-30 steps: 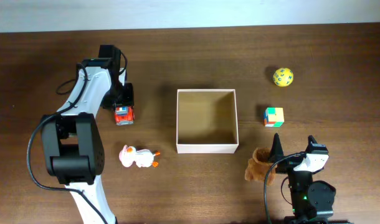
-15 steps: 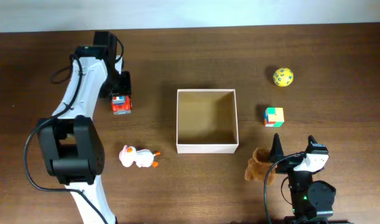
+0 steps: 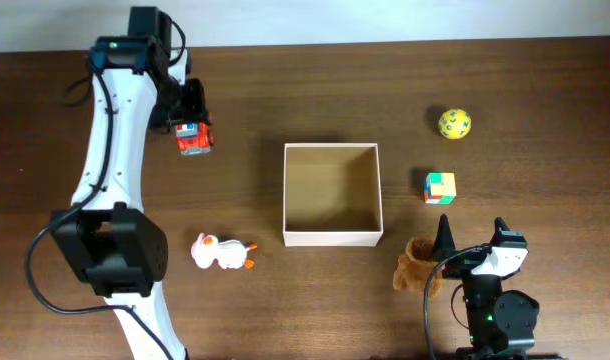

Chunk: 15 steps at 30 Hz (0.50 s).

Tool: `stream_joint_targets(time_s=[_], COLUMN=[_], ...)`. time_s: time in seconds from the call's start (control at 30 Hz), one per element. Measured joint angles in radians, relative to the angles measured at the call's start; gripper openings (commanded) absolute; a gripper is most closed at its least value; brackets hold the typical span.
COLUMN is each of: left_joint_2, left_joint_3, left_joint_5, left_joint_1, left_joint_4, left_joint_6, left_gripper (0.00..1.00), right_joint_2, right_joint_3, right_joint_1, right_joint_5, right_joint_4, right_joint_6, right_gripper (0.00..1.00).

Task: Pack container
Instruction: 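Lift the truck with the left gripper and carry it over the box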

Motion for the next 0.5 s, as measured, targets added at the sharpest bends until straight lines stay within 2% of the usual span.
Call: stream_joint_targets(time_s=[0.27, 0.5], left_joint_2=[0.000, 0.000], left_joint_3=[0.095, 0.104], left_joint_5=[0.046, 0.073], left_joint_1=[-0.027, -0.134], left_joint_4=[-0.070, -0.074], left_joint_6=[-0.004, -0.007], left_gripper=[0.40, 0.40], right_joint_2=[0.000, 0.000], right_joint_3=[0.000, 0.000], right_joint_1=[0.000, 0.000], right_joint_5=[0.000, 0.000], right_joint_4=[0.000, 0.000], right_joint_6=[0.000, 0.000], right_gripper=[0.99, 0.99])
